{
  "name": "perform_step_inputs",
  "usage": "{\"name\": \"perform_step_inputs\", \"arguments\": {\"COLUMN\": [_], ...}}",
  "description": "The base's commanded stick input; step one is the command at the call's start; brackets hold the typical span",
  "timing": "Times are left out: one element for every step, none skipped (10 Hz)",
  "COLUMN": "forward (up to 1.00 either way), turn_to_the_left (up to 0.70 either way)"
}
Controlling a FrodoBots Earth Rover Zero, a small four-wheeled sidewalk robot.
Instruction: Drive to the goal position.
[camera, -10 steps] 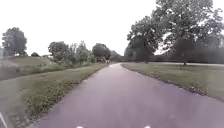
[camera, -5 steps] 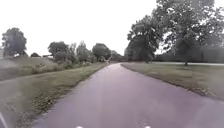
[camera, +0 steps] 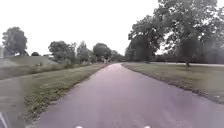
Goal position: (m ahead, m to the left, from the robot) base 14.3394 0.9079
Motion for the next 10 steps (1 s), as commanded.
{"name": "perform_step_inputs", "arguments": {"forward": [0.70, 0.70, 0.70, 0.70, 0.70, 0.70, 0.70, 0.70, 0.70, 0.70], "turn_to_the_left": [0.00, 0.00, 0.00, 0.00, 0.00, 0.00, 0.00, 0.00, 0.00, 0.00]}}
